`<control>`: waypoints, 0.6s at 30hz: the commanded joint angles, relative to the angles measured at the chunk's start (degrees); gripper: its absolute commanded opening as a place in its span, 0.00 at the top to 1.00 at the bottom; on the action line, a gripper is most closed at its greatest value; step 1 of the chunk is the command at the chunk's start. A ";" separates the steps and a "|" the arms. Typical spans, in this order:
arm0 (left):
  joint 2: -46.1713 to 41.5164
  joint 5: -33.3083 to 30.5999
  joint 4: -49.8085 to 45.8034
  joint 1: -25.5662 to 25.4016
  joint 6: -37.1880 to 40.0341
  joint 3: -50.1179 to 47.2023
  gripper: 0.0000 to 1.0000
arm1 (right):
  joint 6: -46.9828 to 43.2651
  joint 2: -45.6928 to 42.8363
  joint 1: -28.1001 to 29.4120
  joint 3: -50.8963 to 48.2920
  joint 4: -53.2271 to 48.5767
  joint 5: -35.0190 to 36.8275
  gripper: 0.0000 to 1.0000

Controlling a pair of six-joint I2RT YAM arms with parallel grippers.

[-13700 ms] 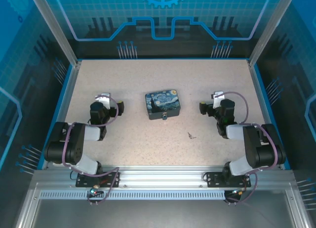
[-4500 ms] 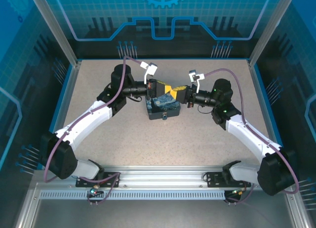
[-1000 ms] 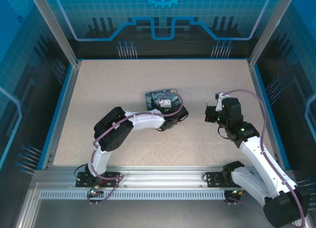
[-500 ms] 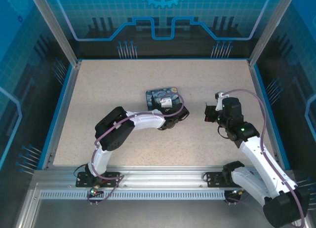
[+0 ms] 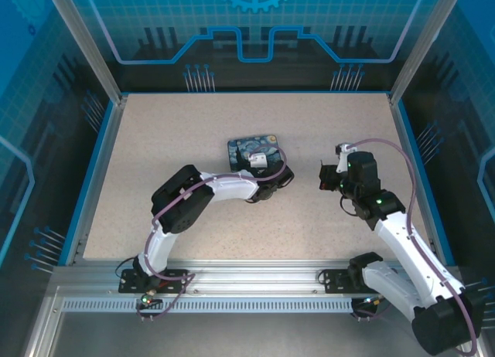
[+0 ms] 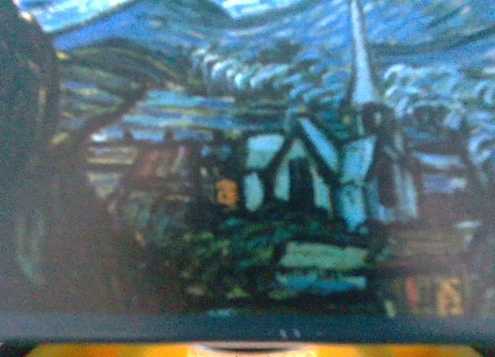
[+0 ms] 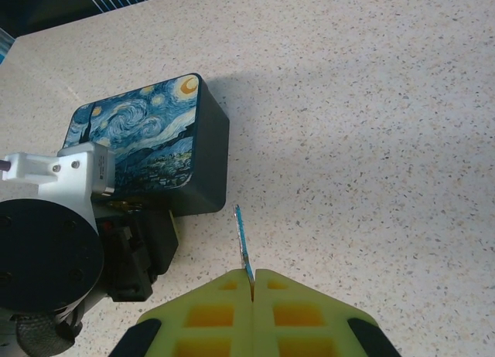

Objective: Unlock the padlock with the key

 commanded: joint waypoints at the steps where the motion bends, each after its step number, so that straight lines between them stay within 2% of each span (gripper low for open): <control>1: 0.91 -0.35 0.89 0.67 1.27 -0.06 0.63 | -0.74 0.38 -0.91 -0.57 1.55 -0.99 1.00; 6: 0.52 -1.11 2.00 0.85 3.73 0.15 0.73 | -1.04 0.54 -0.98 -0.49 1.73 -1.21 1.00; 13: -2.49 -0.78 0.86 0.83 7.02 0.23 0.77 | -1.95 0.39 -1.00 -0.57 0.72 -1.81 1.00; 18: -5.04 3.78 -2.31 0.92 6.61 1.04 0.77 | -3.26 0.41 -0.96 -1.37 0.99 -4.02 1.00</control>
